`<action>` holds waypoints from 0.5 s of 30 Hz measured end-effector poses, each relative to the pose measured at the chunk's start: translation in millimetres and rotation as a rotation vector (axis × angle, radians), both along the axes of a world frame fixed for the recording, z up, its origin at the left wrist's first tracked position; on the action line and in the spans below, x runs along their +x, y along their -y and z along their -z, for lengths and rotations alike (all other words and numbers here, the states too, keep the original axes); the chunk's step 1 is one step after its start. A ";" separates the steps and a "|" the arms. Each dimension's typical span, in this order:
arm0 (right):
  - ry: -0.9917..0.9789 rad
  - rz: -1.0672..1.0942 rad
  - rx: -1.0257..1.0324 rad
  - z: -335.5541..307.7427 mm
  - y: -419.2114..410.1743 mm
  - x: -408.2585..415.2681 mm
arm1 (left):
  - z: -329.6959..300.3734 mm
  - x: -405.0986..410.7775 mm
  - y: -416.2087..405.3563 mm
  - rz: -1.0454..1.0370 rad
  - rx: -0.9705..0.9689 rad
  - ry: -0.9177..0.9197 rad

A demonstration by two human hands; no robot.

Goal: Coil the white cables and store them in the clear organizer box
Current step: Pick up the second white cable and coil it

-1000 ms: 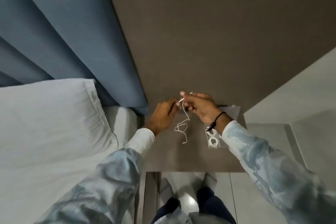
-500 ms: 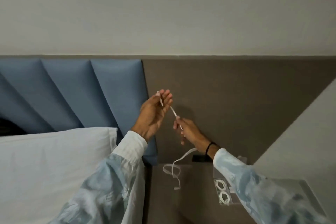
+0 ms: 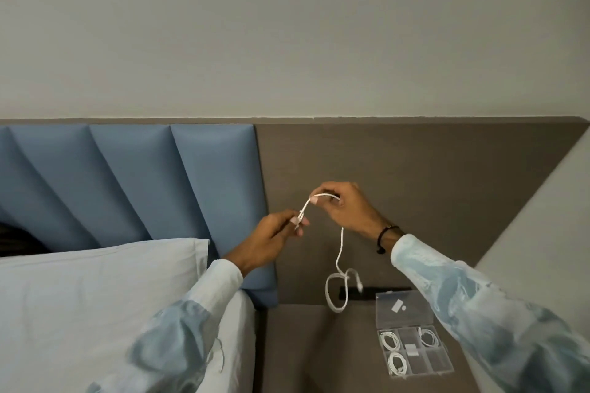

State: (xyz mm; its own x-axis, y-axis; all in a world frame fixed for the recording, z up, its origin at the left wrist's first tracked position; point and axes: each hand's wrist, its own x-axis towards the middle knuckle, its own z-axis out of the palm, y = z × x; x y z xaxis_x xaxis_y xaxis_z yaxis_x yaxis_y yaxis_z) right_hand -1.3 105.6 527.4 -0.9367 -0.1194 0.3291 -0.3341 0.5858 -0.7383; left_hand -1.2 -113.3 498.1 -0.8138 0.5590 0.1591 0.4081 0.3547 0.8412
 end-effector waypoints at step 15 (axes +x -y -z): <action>-0.051 -0.143 0.261 0.0 23.4 32.9 | -3.6 -9.9 5.5 -0.236 0.036 -0.525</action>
State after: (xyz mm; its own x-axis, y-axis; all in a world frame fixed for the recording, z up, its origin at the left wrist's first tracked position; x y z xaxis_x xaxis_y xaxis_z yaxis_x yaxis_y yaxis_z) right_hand 31.6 82.2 527.4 -0.8875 -0.3355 0.3160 -0.4594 0.6984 -0.5488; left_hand -11.1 -118.8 501.8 -0.7224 0.3584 0.5913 0.6877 0.4619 0.5601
